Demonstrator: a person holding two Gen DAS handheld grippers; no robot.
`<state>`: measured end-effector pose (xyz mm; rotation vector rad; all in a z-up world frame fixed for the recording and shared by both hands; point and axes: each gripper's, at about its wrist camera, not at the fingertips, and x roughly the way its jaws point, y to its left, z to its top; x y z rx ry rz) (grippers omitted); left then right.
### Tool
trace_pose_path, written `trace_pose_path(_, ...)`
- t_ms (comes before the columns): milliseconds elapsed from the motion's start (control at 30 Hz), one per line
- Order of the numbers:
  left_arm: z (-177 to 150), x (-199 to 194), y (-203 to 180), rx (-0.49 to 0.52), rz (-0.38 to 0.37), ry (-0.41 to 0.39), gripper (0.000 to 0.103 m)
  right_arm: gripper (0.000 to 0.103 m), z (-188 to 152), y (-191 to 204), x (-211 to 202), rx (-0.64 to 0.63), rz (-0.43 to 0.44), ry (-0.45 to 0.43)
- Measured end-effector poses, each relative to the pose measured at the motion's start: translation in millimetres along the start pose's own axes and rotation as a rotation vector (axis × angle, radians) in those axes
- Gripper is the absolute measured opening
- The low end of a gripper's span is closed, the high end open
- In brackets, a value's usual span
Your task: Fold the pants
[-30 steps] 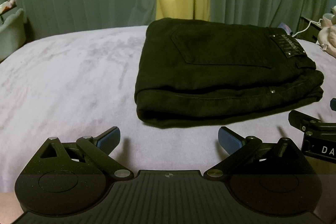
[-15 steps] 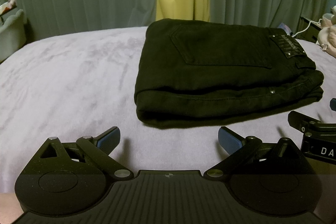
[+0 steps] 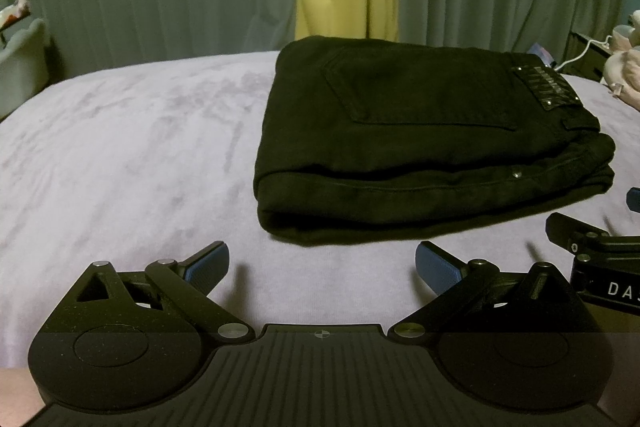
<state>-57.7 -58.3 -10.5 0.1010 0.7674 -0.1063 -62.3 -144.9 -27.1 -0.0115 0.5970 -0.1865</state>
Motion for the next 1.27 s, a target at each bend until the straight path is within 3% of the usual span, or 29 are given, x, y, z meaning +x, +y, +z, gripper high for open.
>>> trace_pose_path(1267,-0.8,-0.4,-4.1,0.037,-0.013,-0.015,0.102,0.099,0.0,-0.3,-0.6,-0.003,0.0,0.001)
